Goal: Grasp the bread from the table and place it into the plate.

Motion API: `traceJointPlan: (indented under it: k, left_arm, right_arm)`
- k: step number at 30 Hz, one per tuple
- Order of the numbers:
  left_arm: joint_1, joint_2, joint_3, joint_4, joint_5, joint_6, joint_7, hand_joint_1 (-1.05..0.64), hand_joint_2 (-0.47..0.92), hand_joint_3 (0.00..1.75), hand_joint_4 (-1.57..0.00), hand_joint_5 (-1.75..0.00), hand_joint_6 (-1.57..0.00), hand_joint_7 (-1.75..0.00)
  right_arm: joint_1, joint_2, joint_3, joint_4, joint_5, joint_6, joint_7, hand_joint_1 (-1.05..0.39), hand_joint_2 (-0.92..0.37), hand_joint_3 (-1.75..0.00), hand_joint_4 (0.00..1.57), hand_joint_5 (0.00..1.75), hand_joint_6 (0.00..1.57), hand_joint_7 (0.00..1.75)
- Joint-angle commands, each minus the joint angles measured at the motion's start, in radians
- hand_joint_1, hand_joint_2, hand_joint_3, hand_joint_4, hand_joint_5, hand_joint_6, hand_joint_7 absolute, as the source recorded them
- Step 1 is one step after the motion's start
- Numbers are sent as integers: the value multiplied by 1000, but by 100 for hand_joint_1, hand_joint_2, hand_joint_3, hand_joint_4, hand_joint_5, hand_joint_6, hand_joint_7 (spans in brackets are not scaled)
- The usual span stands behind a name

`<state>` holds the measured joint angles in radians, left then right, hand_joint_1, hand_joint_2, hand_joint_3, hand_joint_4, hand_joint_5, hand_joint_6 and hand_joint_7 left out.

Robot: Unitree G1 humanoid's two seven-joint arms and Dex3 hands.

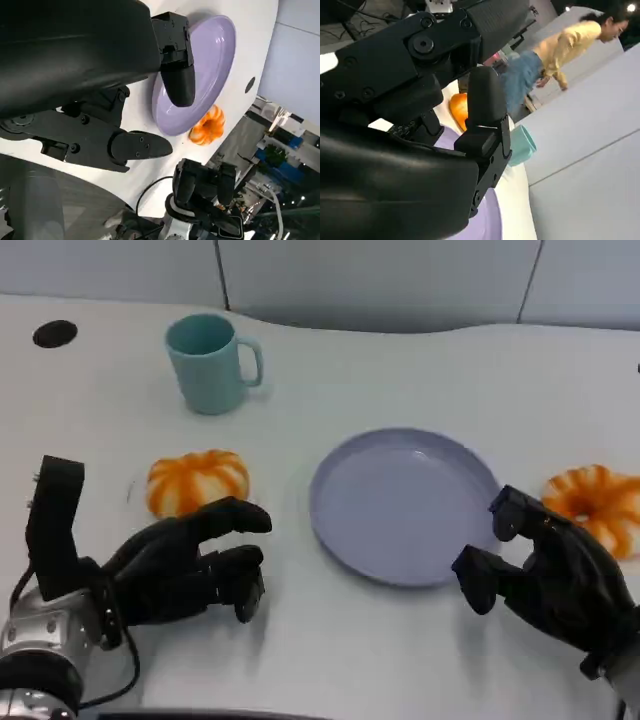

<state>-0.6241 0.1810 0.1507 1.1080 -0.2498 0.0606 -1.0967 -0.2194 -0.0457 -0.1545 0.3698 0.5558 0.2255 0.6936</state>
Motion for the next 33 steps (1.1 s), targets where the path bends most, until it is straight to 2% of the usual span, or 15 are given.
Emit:
traceJointPlan:
  k: [1,7,11,12,13,14,15,18,19,22,25,27,29,33]
  left_arm:
    - [-12,12,5,0,-1,-8,-12,-24,92,28,-76,-175,-60,-175]
    - [-10,10,11,4,-7,-5,-19,-23,92,29,-75,-175,-59,-175]
    - [18,7,-4,-59,22,-77,51,-28,92,25,-71,-175,-53,-175]
    - [49,30,-32,-168,55,-182,47,-28,92,25,-71,-175,-52,-175]
    - [74,48,-55,-254,79,-261,45,-41,92,23,-54,-147,-53,-138]
    - [94,60,-72,-315,96,-314,46,-46,92,23,-48,-134,-55,-119]
    - [112,80,-85,-390,105,-395,30,-49,92,21,-47,-123,-56,-107]
    - [156,177,-123,-609,165,-539,29,-58,92,12,-69,-39,-75,-24]
    - [166,201,-133,-653,188,-558,46,-61,92,11,-70,-28,-74,-14]
    - [193,241,-129,-751,257,-659,154,-59,92,8,-67,-13,-70,-2]
    - [193,253,-122,-767,363,-738,310,-63,91,5,-54,-3,-63,0]
    - [172,252,-118,-735,460,-792,445,-68,89,2,-42,-1,-57,0]
    - [154,255,-127,-692,526,-822,546,-72,89,1,-39,0,-54,0]
    - [85,273,-184,-568,670,-786,707,-76,86,0,-22,0,-39,0]
  right_arm:
    - [4,-18,-18,2,1,9,-1,-30,-85,-1,90,175,64,175]
    - [-3,-22,-19,10,-2,5,6,-35,-86,-1,89,175,63,175]
    - [-7,-24,-20,8,-2,8,0,-35,-86,-1,89,175,63,175]
    - [-5,-24,-22,1,0,15,-7,-35,-86,-1,89,175,63,175]
    - [-4,-24,-23,-4,1,19,-13,-35,-85,-1,89,175,63,175]
    - [-3,-24,-24,-8,3,23,-16,-35,-85,-1,88,175,63,175]
    - [-3,-25,-24,-8,5,28,-15,-35,-85,-1,88,175,63,175]
    - [-6,-25,-26,-2,5,27,-9,-35,-85,-1,88,175,64,175]
    - [-6,-25,-26,-1,4,27,-9,-35,-85,-1,88,175,64,175]
    - [-6,-24,-23,-4,-5,25,-13,-35,-86,-1,88,175,64,175]
    - [-10,-26,-23,0,-6,26,-9,-35,-86,-1,88,175,64,175]
    - [-10,-25,-21,2,-10,19,-8,-35,-86,-1,88,175,64,175]
    - [-9,-25,-20,1,-11,18,-8,-35,-86,-1,88,175,64,175]
    - [-13,-24,-22,12,-7,18,1,-35,-86,-1,88,175,64,175]
